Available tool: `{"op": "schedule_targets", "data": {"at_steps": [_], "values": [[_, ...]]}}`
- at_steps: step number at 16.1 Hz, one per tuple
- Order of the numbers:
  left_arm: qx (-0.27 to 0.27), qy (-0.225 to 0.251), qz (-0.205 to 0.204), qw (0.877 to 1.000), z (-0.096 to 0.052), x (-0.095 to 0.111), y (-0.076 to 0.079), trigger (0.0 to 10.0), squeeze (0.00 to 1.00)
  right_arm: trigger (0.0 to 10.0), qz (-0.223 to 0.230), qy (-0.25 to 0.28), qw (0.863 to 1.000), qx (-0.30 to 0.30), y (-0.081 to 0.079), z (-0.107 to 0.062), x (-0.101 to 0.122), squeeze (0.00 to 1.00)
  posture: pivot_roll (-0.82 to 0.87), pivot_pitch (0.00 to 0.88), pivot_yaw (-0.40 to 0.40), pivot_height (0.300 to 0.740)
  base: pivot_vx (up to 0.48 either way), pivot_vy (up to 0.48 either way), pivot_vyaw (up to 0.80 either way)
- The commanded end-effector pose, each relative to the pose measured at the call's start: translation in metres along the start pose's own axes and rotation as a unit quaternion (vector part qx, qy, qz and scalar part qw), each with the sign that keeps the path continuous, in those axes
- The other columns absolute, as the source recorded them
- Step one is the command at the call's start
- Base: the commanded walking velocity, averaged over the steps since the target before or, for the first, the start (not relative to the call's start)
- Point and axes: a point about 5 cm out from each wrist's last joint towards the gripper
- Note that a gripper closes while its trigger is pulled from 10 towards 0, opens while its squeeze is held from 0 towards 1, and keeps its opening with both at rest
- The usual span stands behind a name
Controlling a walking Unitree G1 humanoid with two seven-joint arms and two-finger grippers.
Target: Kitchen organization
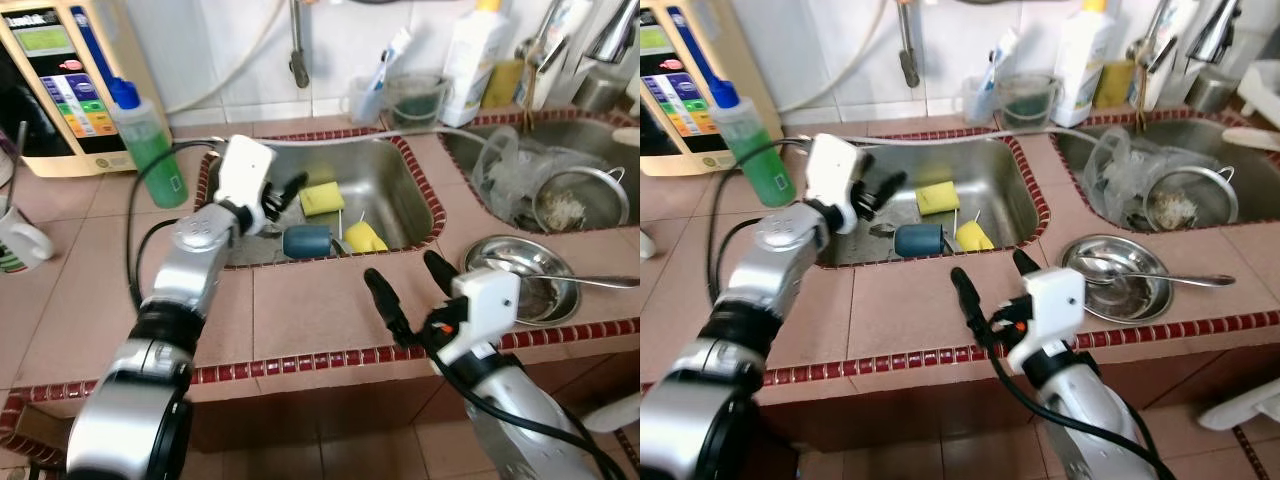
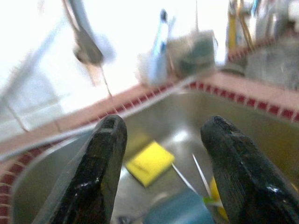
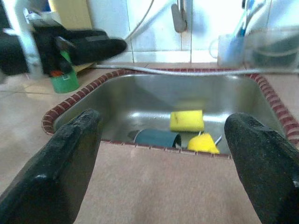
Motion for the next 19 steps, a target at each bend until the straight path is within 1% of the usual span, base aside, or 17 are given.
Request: {"op": "schedule_targets", "data": {"at_steps": [1, 2, 3, 5, 6, 8, 9, 13, 19], "values": [[0.012, 0.013, -0.011, 1.000, -0.004, 0.004, -0.002, 10.0, 0.00, 10.0, -0.009, 0.003, 1.000, -0.007, 0.002, 0.002, -0.002, 0.00, -0.20, 0.018, 0.054, 0.740, 0.000, 0.000, 0.00], [0.013, 0.036, -0.050, 0.998, -0.013, 0.003, 0.003, 10.0, 0.00, 10.0, -0.018, 0.011, 0.999, -0.037, 0.007, 0.008, -0.002, 0.00, -0.19, 0.010, 0.051, 0.740, 0.000, 0.000, 0.00], [0.009, 0.045, -0.066, 0.997, -0.018, 0.003, 0.008, 10.0, 0.00, 10.0, -0.021, 0.015, 0.998, -0.054, 0.011, 0.010, -0.003, 0.00, -0.19, 0.006, 0.051, 0.740, 0.000, 0.000, 0.00], [0.003, 0.051, -0.078, 0.996, -0.026, -0.002, 0.017, 10.0, 0.00, 10.0, -0.024, 0.016, 0.997, -0.068, 0.013, 0.014, -0.006, 0.00, -0.19, 0.000, 0.052, 0.740, 0.000, 0.000, 0.00], [-0.004, 0.053, -0.072, 0.996, -0.033, -0.006, 0.025, 10.0, 0.00, 10.0, -0.027, 0.019, 0.997, -0.066, 0.013, 0.015, -0.007, 0.00, -0.19, 0.000, 0.050, 0.740, 0.000, 0.000, 0.00], [-0.011, 0.058, -0.074, 0.996, -0.037, -0.008, 0.031, 10.0, 0.00, 10.0, -0.028, 0.021, 0.997, -0.071, 0.015, 0.017, -0.008, 0.00, -0.19, 0.000, 0.046, 0.740, 0.000, 0.000, 0.00], [-0.014, 0.060, -0.084, 0.995, -0.040, -0.008, 0.034, 10.0, 0.00, 10.0, -0.028, 0.023, 0.997, -0.074, 0.017, 0.018, -0.009, 0.00, -0.19, 0.000, 0.045, 0.740, 0.000, 0.000, 0.00], [-0.010, 0.063, -0.092, 0.994, -0.042, -0.003, 0.033, 10.0, 0.00, 10.0, -0.032, 0.032, 0.996, -0.073, 0.018, 0.024, -0.010, 0.00, -0.17, 0.000, 0.036, 0.740, 0.000, -0.451, 0.00], [-0.009, 0.047, -0.095, 0.994, -0.046, -0.010, 0.036, 10.0, 0.00, 10.0, -0.038, 0.035, 0.996, -0.066, 0.023, 0.027, -0.012, 0.00, -0.16, 0.000, 0.016, 0.740, 0.000, -0.480, 0.00]]}}
Point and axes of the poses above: a point about 5 cm out from each wrist's last joint towards the gripper, its own z axis pointing out of the wrist towards the gripper, its own x axis along the axis of the wrist's last joint, y = z × x, and after that the axes turned 8 degrees about -z, right-handed
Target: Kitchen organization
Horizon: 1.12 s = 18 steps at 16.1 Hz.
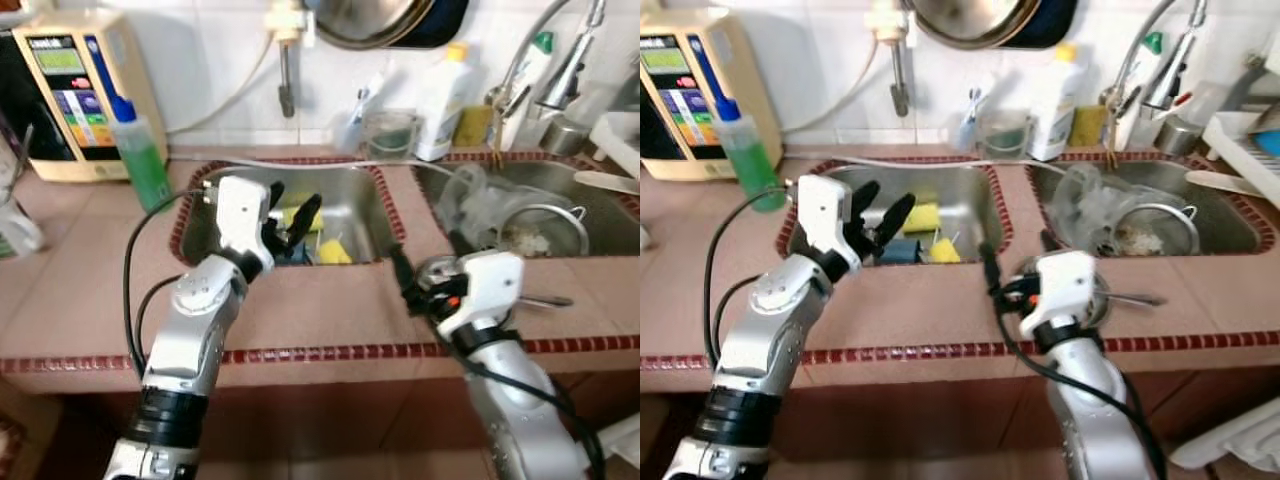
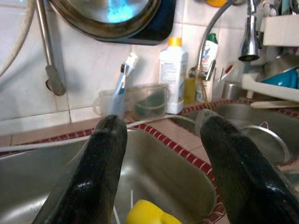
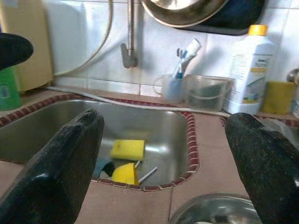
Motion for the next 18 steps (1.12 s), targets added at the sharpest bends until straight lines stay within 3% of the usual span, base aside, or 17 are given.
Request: {"op": "schedule_targets", "data": {"at_steps": [1, 15, 18], "values": [[0.014, -0.001, 0.003, 1.000, -0.0038, 0.0009, -0.0054, 10.0, 0.00, 10.0, 0.003, 0.006, 1.000, 0.011, -0.0044, 0.0036, 0.0016, 0.00, -0.16, 0.000, 0.011, 0.740, 0.000, -0.480, 0.00], [0.002, -0.008, 0.002, 1.000, -0.0033, -0.0012, -0.0009, 10.0, 0.00, 10.0, -0.007, 0.012, 0.999, 0.034, -0.0065, 0.0081, 0.0005, 0.00, -0.15, 0.000, 0.004, 0.740, 0.000, -0.480, 0.00], [-0.005, -0.008, -0.006, 1.000, -0.0052, -0.0024, 0.0004, 10.0, 0.00, 10.0, -0.006, 0.005, 0.999, 0.039, -0.0076, 0.0053, -0.0028, 0.00, -0.16, 0.000, 0.002, 0.740, 0.000, 0.000, 0.00]]}}
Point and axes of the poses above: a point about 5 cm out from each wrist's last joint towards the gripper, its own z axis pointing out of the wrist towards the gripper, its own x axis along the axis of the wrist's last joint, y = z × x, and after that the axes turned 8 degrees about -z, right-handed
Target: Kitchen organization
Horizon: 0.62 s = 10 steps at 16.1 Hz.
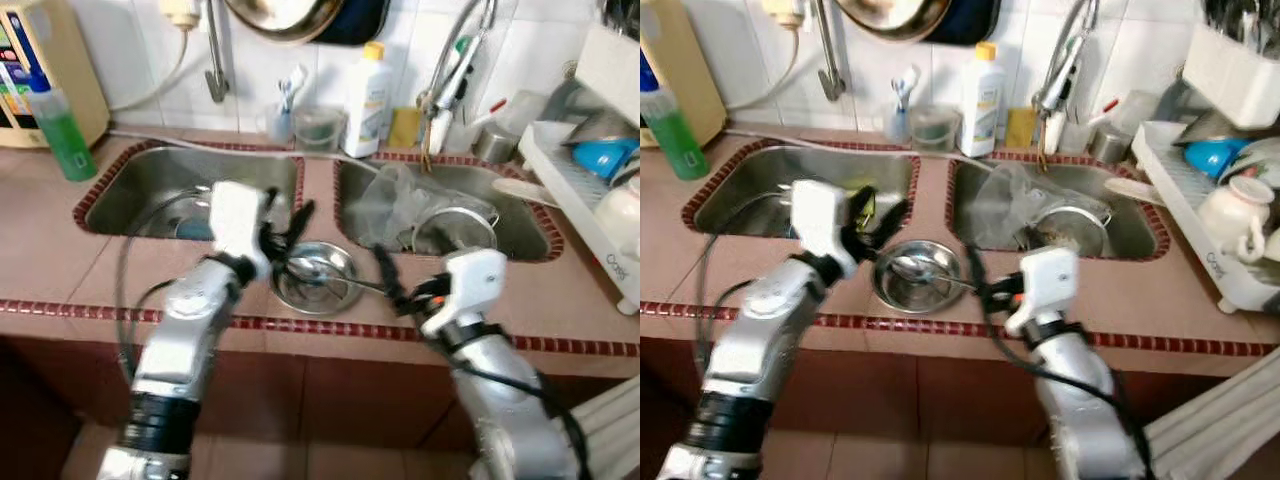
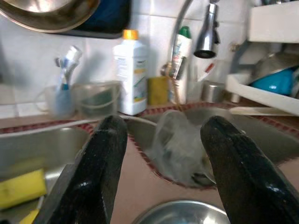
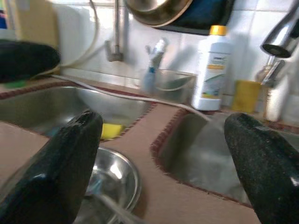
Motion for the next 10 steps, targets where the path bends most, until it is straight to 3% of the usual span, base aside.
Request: {"op": "schedule_targets", "data": {"at_steps": [1, 4, 8, 10], "values": [[-0.021, 0.005, -0.003, 1.000, 0.002, 0.002, 0.008, 10.0, 0.00, 10.0, -0.003, -0.002, 1.000, -0.005, 0.006, -0.003, -0.001, 0.00, -0.16, 0.000, 0.002, 0.740, 0.000, 0.000, 0.00], [-0.054, -0.008, 0.002, 0.998, -0.003, -0.004, 0.016, 10.0, 0.00, 10.0, 0.032, -0.025, 0.999, 0.001, 0.004, -0.012, -0.016, 0.00, -0.16, 0.000, 0.000, 0.740, 0.000, 0.000, 0.00], [-0.082, -0.051, 0.039, 0.995, -0.011, -0.018, 0.021, 10.0, 0.00, 10.0, 0.040, -0.048, 0.998, 0.004, 0.001, -0.018, -0.027, 0.00, -0.16, 0.000, -0.001, 0.740, 0.000, 0.000, 0.00], [-0.078, -0.080, 0.055, 0.992, -0.012, -0.026, 0.022, 10.0, 0.00, 10.0, 0.093, -0.059, 0.994, 0.014, -0.001, -0.018, -0.034, 0.00, -0.15, 0.000, 0.001, 0.740, 0.000, 0.000, 0.00]]}}
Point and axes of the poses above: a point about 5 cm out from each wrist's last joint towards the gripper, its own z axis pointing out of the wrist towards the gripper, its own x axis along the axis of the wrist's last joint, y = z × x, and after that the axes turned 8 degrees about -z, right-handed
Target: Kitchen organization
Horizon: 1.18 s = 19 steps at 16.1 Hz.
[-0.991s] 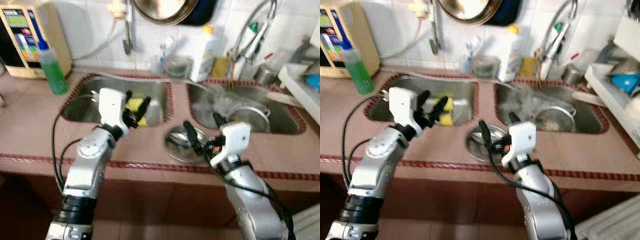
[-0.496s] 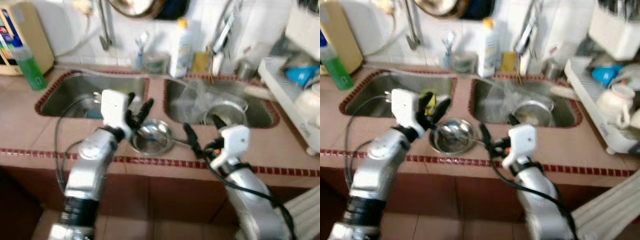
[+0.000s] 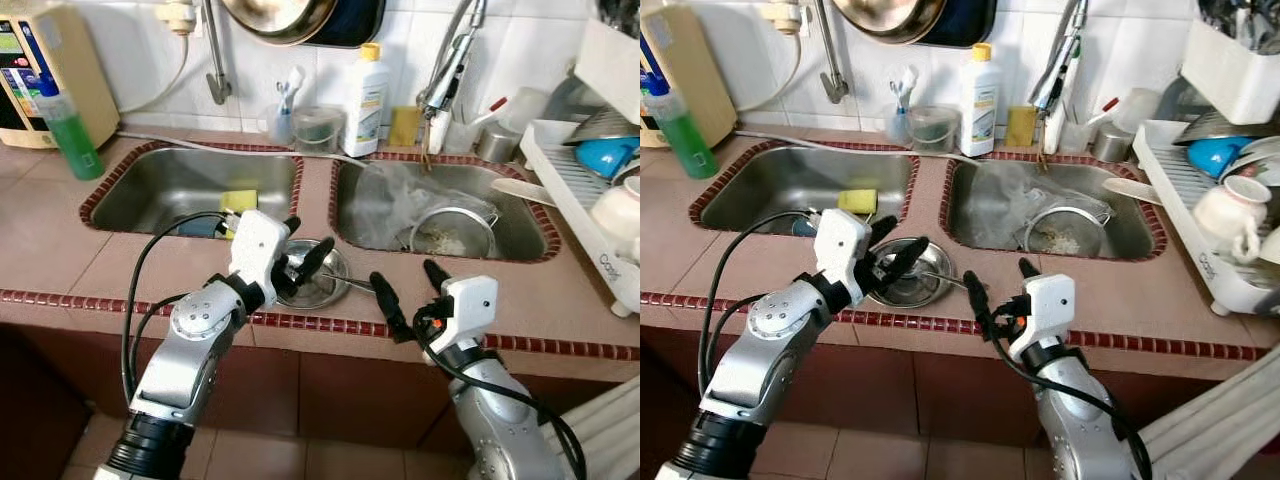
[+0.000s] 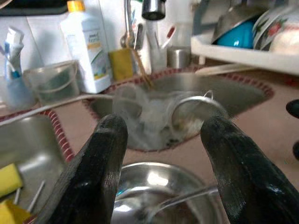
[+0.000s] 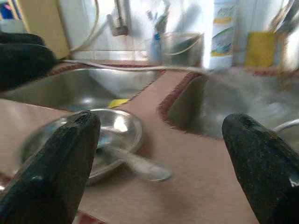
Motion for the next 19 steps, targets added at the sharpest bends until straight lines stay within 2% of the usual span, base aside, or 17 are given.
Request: {"op": "schedule_targets", "data": {"at_steps": [1, 2, 5, 8, 9, 10, 14, 19], "values": [[0.001, -0.010, 0.003, 1.000, 0.002, -0.002, 0.003, 10.0, 0.00, 10.0, 0.016, -0.005, 1.000, 0.011, 0.001, 0.000, -0.002, 0.00, -0.15, 0.000, 0.002, 0.740, 0.000, 0.000, 0.00], [-0.003, -0.009, 0.002, 1.000, 0.001, -0.001, 0.005, 10.0, 0.00, 10.0, 0.038, -0.001, 0.999, 0.014, 0.002, 0.002, -0.004, 0.00, -0.15, 0.000, 0.002, 0.740, 0.000, 0.000, 0.00], [-0.007, -0.010, 0.005, 1.000, 0.000, -0.002, 0.007, 10.0, 0.00, 10.0, 0.059, 0.001, 0.998, 0.021, 0.005, 0.004, -0.006, 0.00, -0.15, 0.000, -0.001, 0.740, 0.000, 0.000, 0.00], [0.000, -0.011, 0.000, 1.000, -0.001, -0.001, 0.007, 10.0, 0.00, 10.0, 0.116, -0.005, 0.993, 0.018, 0.006, 0.005, -0.015, 0.00, -0.13, 0.000, -0.010, 0.740, 0.000, 0.000, 0.00], [-0.002, -0.012, -0.003, 1.000, -0.001, -0.001, 0.007, 10.0, 0.00, 10.0, 0.120, -0.008, 0.993, 0.018, 0.005, 0.004, -0.016, 0.00, -0.13, 0.000, -0.010, 0.740, 0.000, 0.000, 0.00], [-0.012, -0.015, 0.002, 1.000, -0.003, -0.002, 0.010, 10.0, 0.00, 10.0, 0.139, -0.007, 0.990, 0.015, 0.004, 0.004, -0.018, 0.00, -0.13, 0.000, -0.011, 0.740, 0.000, 0.000, 0.00], [-0.057, -0.027, 0.010, 0.998, -0.016, -0.006, 0.013, 10.0, 0.00, 10.0, 0.168, -0.003, 0.986, 0.010, 0.002, 0.002, -0.020, 0.00, -0.13, 0.000, -0.011, 0.740, 0.000, 0.000, 0.00], [-0.104, -0.015, 0.007, 0.994, -0.026, 0.005, 0.017, 10.0, 0.00, 10.0, 0.237, 0.004, 0.971, 0.018, 0.001, 0.000, -0.022, 0.00, -0.12, 0.000, -0.003, 0.740, 0.000, 0.000, 0.00]]}}
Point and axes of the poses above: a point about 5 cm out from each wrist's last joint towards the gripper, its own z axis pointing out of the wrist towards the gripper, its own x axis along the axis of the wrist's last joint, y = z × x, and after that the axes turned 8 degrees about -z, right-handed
